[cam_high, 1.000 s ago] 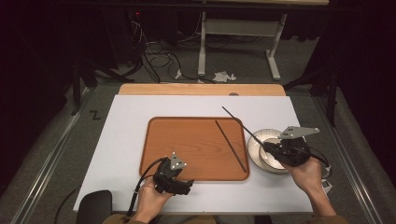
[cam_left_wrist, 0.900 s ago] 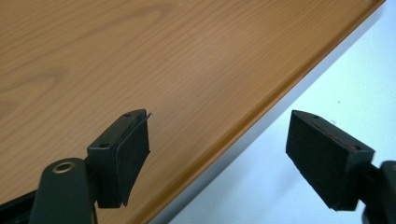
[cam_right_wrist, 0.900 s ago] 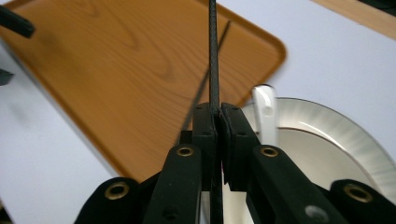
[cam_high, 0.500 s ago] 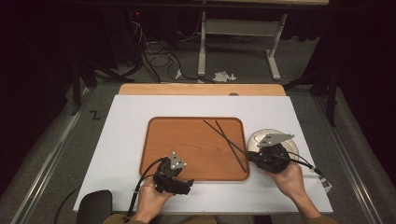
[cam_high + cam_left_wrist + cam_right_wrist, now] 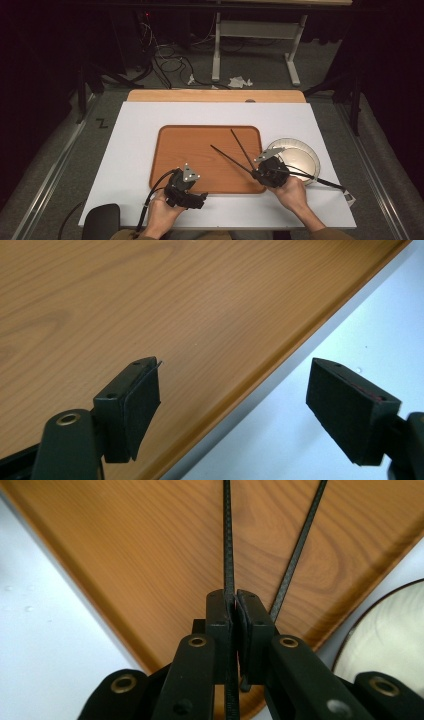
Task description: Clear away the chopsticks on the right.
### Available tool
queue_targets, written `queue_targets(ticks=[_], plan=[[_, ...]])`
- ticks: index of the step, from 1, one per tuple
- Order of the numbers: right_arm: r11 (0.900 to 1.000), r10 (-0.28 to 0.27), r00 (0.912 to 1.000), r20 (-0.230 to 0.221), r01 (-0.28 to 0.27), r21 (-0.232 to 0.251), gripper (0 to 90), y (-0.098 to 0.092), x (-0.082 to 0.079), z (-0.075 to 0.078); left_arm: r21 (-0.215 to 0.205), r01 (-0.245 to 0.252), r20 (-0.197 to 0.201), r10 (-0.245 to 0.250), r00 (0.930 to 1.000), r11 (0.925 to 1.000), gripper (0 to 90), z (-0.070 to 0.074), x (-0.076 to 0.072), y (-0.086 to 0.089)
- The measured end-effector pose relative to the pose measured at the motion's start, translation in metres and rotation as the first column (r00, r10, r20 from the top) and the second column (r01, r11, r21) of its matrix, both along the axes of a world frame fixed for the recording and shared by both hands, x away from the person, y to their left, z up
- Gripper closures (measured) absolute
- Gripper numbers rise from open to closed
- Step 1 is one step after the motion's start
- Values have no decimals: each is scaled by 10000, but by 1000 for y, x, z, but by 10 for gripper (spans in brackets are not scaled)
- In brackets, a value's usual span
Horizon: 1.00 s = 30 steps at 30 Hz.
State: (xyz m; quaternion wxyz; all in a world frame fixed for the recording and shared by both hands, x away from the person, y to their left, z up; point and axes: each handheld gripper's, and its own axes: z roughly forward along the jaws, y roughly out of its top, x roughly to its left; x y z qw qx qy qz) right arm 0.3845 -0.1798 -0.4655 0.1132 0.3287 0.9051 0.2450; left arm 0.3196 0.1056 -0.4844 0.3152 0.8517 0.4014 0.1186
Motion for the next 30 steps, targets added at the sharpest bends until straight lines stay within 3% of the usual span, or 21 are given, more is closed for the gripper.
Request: queue_targets(ticks=[13, 23, 30], plan=[[9980, -131, 9993, -355, 109, -625, 848, 11, 5, -20, 68, 55, -43, -55, 10000, 10000, 217, -1, 0, -1], [9954, -438, 9989, 169, 451, -843, 854, 10, 9, -21, 68, 67, -44, -67, 10000, 10000, 217, -1, 0, -2], [9942, -825, 9965, 150, 834, -679, 850, 6, 13, -22, 54, 41, -34, -41, 10000, 10000, 218, -1, 0, -1]])
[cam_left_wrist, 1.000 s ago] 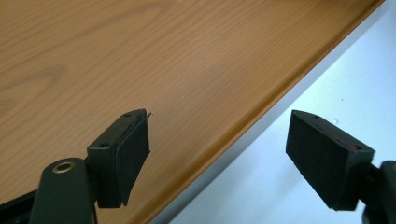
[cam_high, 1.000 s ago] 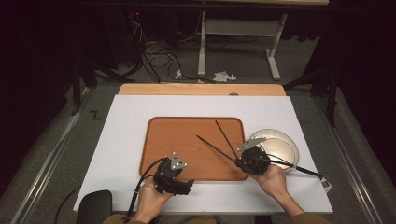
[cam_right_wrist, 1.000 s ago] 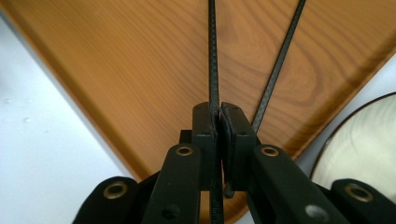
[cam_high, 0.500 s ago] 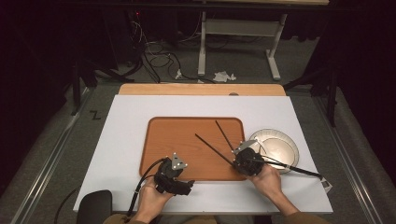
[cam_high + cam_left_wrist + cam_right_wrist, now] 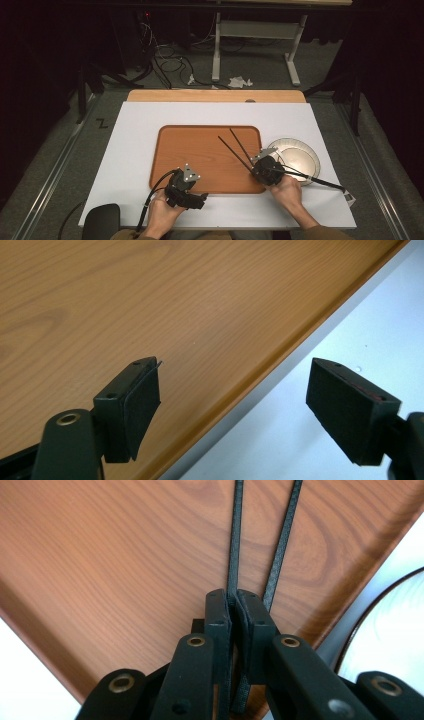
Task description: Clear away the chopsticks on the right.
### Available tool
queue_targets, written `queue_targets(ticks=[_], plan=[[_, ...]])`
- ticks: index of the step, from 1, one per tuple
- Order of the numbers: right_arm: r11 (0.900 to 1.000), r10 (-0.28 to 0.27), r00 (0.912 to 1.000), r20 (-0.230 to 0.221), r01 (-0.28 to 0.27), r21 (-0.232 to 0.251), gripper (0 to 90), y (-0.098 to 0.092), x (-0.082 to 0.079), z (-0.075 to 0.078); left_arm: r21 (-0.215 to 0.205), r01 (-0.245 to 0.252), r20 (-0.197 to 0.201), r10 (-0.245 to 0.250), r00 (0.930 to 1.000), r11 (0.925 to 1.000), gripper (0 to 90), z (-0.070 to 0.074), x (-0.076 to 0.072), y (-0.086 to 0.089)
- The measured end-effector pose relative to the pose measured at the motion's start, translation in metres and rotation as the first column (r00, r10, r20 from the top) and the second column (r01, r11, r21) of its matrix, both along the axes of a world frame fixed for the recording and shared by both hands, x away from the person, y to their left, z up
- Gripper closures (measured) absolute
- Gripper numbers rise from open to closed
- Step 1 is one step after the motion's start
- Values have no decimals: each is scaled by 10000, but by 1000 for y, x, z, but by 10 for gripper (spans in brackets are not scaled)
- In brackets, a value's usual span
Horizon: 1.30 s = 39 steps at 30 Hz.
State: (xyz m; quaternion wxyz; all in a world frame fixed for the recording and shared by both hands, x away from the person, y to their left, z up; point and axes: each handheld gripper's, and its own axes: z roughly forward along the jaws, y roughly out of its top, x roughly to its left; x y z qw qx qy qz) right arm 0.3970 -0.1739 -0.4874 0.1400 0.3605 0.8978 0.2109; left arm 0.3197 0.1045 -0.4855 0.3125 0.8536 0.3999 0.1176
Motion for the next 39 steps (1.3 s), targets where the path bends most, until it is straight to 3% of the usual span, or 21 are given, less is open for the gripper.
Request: queue_targets(ticks=[4, 14, 23, 33, 39], plan=[[10000, -12, 10000, -9, 12, -2, 788, -1, 0, 1, 27, 31, 7, -31, 10000, 10000, 218, 0, 0, -1], [9984, 141, 9993, 357, -160, 540, 746, -6, -6, 13, 19, 10, 23, -10, 10000, 10000, 218, 0, -1, 0], [9935, 516, 9938, 990, -611, 964, 719, -22, -22, 28, -99, -40, 76, 41, 10000, 9999, 218, 1, -1, 1], [9874, 490, 9916, 1194, -660, 1435, 676, -36, -33, 38, -198, -85, 114, 87, 9999, 9998, 218, 2, -2, 2], [9824, 436, 9922, 1167, -638, 1755, 607, -46, -40, 37, -205, -91, 135, 93, 9999, 9997, 218, 2, -2, 1]])
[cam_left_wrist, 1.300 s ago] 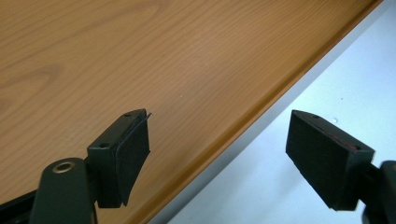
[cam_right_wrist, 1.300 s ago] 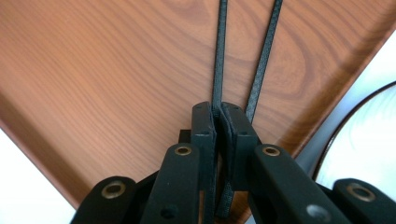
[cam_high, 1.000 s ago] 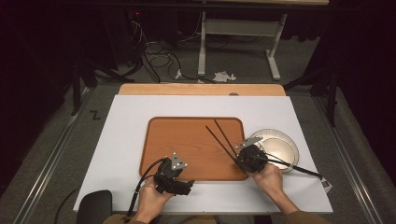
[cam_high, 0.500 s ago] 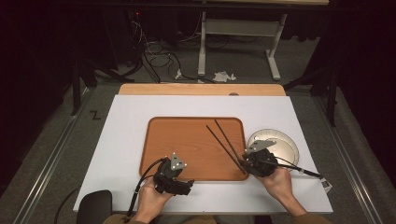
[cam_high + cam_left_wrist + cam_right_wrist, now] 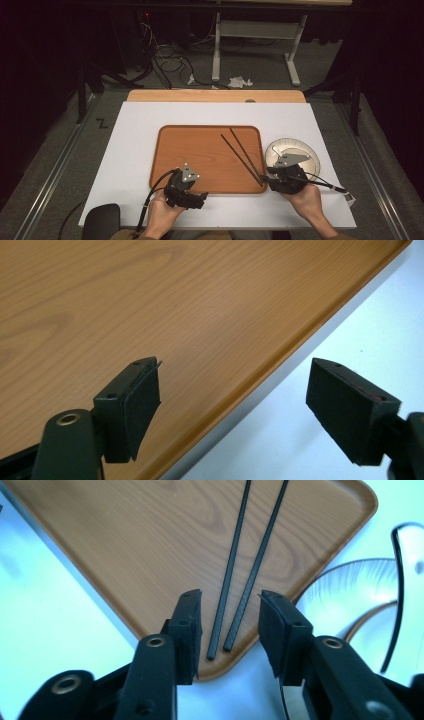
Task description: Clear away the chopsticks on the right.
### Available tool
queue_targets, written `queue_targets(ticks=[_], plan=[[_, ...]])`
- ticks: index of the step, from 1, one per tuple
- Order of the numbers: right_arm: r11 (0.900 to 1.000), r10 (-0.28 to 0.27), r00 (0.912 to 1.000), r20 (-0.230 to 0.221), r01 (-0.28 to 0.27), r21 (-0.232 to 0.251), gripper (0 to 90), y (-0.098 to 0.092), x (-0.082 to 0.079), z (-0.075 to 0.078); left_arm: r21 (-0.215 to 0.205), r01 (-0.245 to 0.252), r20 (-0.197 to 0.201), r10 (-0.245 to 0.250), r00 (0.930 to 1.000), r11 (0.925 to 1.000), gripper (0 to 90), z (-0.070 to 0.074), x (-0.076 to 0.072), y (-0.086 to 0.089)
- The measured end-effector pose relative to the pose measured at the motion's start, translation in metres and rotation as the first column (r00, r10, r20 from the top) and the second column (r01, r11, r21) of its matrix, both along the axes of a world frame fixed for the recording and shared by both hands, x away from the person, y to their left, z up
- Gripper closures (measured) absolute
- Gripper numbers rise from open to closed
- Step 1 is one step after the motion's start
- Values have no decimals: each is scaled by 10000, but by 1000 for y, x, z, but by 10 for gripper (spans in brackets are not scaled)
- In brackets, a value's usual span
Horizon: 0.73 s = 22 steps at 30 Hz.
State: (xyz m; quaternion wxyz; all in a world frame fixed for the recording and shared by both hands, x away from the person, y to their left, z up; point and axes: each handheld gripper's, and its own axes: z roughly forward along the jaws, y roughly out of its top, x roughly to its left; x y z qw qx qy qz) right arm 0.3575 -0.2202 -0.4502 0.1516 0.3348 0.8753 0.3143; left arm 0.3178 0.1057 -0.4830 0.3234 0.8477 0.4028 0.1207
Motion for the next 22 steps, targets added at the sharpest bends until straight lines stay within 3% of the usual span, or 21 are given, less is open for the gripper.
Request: queue_targets(ticks=[10, 22], plan=[[9999, -96, 9991, -411, 92, -82, 533, -9, -9, -8, -35, 27, 81, -27, 10000, 10000, 219, 1, -1, 0], [9993, 33, 9995, -308, -44, -373, 520, -6, -8, -14, -57, 21, 131, -20, 9999, 10000, 219, 2, -2, 0]])
